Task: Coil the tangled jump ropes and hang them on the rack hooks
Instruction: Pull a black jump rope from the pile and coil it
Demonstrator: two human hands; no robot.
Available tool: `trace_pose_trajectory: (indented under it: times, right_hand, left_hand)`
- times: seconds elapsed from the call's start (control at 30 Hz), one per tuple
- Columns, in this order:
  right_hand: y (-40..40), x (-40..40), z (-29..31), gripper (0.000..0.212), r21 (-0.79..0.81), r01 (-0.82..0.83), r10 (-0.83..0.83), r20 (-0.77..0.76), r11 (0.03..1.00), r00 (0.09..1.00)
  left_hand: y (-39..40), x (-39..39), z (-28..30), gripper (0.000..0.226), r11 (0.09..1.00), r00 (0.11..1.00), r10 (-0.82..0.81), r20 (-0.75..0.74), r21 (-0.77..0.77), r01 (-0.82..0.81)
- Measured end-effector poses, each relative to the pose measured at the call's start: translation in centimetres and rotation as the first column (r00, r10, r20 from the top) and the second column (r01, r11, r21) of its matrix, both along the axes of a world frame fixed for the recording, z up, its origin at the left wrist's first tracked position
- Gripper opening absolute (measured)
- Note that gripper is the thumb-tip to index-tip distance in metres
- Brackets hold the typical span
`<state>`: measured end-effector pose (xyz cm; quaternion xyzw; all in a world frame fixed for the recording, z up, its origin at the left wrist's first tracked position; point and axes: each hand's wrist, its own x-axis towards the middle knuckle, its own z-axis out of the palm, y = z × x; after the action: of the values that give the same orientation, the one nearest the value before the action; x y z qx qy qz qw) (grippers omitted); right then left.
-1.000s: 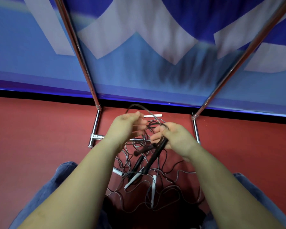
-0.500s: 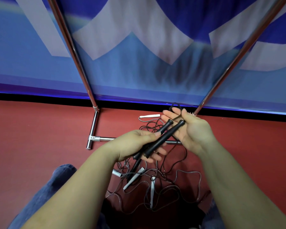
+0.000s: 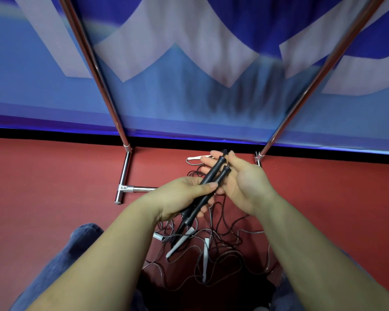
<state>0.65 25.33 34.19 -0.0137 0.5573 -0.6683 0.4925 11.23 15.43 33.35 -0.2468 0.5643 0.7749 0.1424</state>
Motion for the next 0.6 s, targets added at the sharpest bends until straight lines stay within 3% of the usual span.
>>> trace_pose_trajectory:
  times: [0.13,0.23,0.3,0.37,0.47,0.6]
  right_hand:
    - [0.5,-1.7,0.0,0.037,0.274,0.035,0.065,-0.347,0.961,0.936]
    - [1.2,-2.3,-0.2,0.018,0.409,0.069,0.225,-0.625,0.910,0.747]
    - [1.6,-1.9,0.1,0.036,0.422,-0.051,0.349,-0.669,0.905,0.657]
    - [1.6,-1.8,1.0,0.030,0.403,-0.106,0.379,-0.695,0.909,0.611]
    - [1.9,-2.1,2.3,0.022,0.358,-0.096,0.336,-0.702,0.929,0.627]
    - [2.4,-2.2,2.9,0.021,0.354,-0.040,0.299,-0.718,0.934,0.629]
  left_hand:
    - [-0.5,0.2,0.1,0.022,0.997,0.998,0.028,-0.051,0.067,-0.025]
    - [-0.8,0.4,0.4,0.026,0.996,0.997,0.019,-0.079,0.094,-0.012]
    - [-0.8,0.5,0.6,0.029,0.994,0.995,-0.007,-0.099,0.104,0.017]
    - [-0.7,0.6,1.0,0.031,0.991,0.992,-0.042,-0.115,0.120,0.056]
    - [-0.6,0.6,1.6,0.033,0.989,0.989,-0.049,-0.140,0.129,0.067]
    - [-0.3,0.9,2.1,0.028,0.994,0.987,-0.103,-0.122,0.026,0.107]
